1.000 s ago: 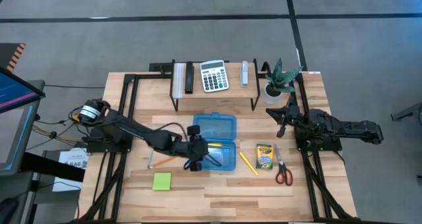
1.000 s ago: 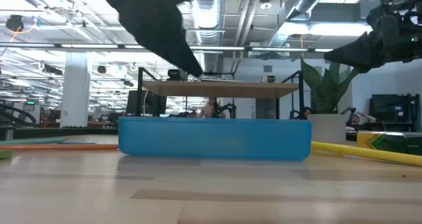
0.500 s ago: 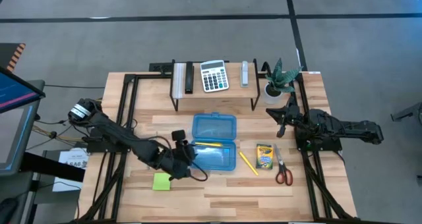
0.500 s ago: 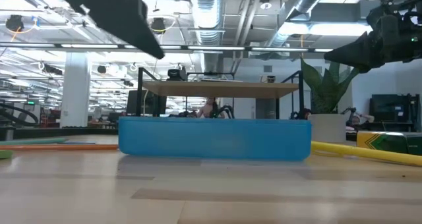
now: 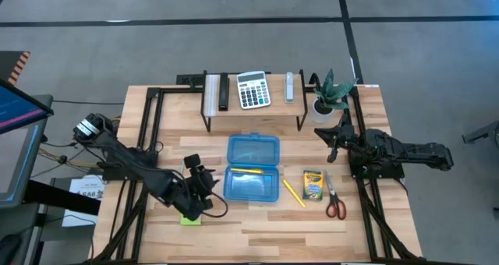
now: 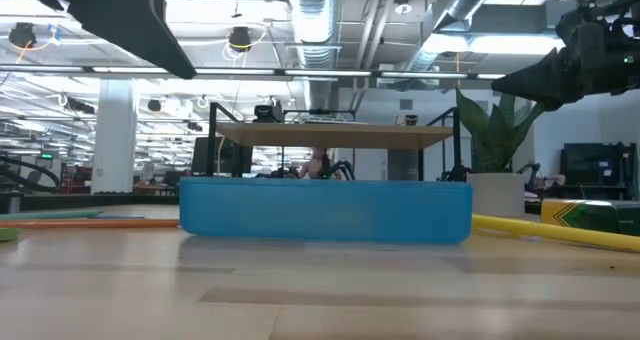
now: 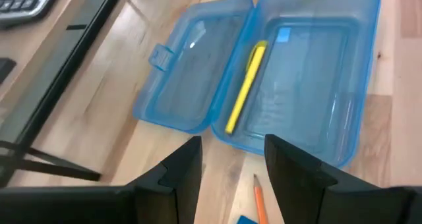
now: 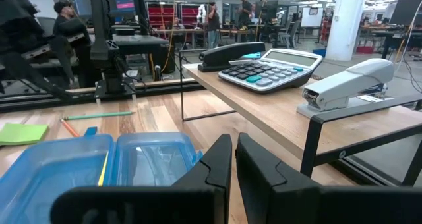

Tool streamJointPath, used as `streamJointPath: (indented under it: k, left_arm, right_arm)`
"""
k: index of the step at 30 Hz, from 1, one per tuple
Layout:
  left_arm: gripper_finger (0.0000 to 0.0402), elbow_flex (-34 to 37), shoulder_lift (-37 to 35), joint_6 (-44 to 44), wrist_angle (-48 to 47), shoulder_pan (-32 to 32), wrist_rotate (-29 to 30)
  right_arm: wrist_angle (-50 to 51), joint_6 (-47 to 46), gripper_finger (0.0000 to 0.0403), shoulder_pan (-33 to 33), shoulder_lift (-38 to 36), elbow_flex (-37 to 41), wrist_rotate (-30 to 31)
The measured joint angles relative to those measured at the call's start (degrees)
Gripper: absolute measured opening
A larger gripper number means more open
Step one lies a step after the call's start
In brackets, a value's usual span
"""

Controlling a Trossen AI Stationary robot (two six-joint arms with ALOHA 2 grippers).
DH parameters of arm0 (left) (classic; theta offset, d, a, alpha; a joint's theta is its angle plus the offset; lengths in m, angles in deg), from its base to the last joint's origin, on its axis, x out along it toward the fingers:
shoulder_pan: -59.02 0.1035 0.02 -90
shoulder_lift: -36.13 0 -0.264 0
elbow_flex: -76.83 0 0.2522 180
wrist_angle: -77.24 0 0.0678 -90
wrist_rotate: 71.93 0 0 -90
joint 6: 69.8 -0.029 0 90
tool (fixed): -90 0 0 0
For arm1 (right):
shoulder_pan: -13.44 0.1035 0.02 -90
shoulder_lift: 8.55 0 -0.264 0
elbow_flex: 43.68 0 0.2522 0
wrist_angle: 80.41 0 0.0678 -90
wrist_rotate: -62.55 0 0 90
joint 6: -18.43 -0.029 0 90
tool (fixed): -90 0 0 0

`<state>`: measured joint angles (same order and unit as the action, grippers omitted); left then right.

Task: Pack school essentials
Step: Put the black scissors into the blue supply box

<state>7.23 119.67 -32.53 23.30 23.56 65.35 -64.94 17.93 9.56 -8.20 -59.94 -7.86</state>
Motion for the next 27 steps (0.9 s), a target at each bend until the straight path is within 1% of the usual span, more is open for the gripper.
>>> streamJointPath:
  k: [5, 12, 16, 22, 27]
  left_arm:
    - [0.0152, 5.0, -4.0, 2.3, 1.8, -0.6, 1.6]
    - [0.0152, 13.0, -9.2, 3.1, 8.6, 0.3, 1.4]
    - [0.0152, 16.3, -11.7, 2.7, 11.4, 1.0, 1.2]
    - [0.0151, 20.8, -14.8, -2.6, 17.3, 3.1, 0.3]
    - [0.0125, 22.3, -16.8, -11.4, 24.2, 7.2, -5.1]
  right_arm:
    - [0.0, 0.0, 0.0049, 0.0, 0.0, 0.0, 0.0]
    - [0.0, 0.0, 0.0049, 0.0, 0.0, 0.0, 0.0]
    - [0.0, 0.0, 0.0049, 0.0, 0.0, 0.0, 0.0]
    - [0.0, 0.0, 0.0049, 0.0, 0.0, 0.0, 0.0]
    - [-0.1, 0.0, 0.0049, 0.0, 0.0, 0.0, 0.0]
